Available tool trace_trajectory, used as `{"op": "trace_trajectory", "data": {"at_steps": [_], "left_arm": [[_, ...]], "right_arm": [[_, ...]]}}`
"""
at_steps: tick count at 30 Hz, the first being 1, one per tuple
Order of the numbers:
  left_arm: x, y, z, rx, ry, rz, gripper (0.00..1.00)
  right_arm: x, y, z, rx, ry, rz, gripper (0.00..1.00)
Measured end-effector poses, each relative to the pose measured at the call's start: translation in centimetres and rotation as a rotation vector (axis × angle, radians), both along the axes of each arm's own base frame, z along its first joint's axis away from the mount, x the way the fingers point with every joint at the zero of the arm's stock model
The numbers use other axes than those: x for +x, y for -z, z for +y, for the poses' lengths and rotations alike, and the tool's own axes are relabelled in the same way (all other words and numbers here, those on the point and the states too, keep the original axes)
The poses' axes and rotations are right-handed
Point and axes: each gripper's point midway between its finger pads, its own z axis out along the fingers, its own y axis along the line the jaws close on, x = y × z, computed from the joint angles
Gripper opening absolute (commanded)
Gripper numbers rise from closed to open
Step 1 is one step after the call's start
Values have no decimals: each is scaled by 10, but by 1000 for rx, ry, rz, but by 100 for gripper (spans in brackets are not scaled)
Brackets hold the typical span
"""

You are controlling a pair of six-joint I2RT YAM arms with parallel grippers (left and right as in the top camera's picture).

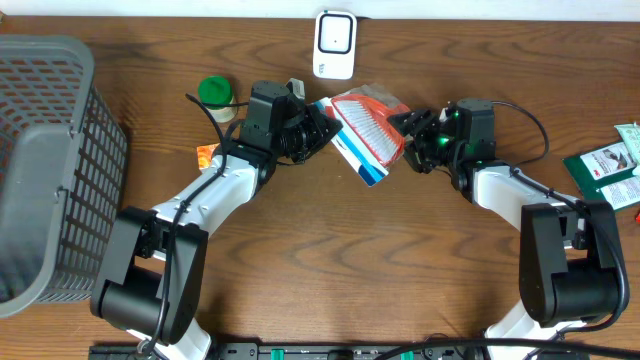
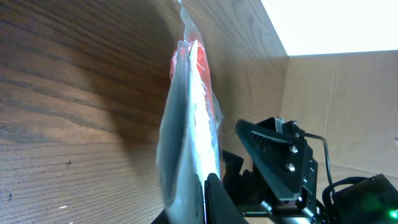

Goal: Scan the item barcode

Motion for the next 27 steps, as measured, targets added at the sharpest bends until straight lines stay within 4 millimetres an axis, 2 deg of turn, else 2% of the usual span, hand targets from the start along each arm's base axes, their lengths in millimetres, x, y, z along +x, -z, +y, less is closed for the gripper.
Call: {"op": "trace_trajectory", "data": {"at_steps": [8,15,21,26,27], "left_arm": [[-1,0,-1,3,6,-2,7],[-1,1,-1,4,7,-2,7],[-1,0,-1,4,6,-3,7],[-2,0,-1,-1,10,2,7],[-3,1,-1,0,12,8,8]], "right_arm": [[-33,17,16,36,-77,155,72],[-41,20,30,24,-114,168,73],[-28,17,41,-50,-80,74,75],[-2,-1,43,-85,-17,-77,74],[1,-5,43,-87,-8,-100,72]]}}
